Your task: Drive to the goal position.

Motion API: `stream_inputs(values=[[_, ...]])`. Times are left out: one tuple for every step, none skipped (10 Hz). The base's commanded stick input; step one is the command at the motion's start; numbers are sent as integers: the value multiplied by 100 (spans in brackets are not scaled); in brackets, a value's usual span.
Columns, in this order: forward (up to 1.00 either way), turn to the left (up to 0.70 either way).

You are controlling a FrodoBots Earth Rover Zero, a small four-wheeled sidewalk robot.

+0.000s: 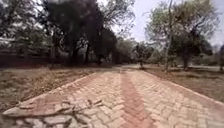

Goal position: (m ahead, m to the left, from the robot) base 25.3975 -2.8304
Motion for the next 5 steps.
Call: stream_inputs(values=[[70, 0], [70, 0], [70, 0], [70, 0], [70, 0]])
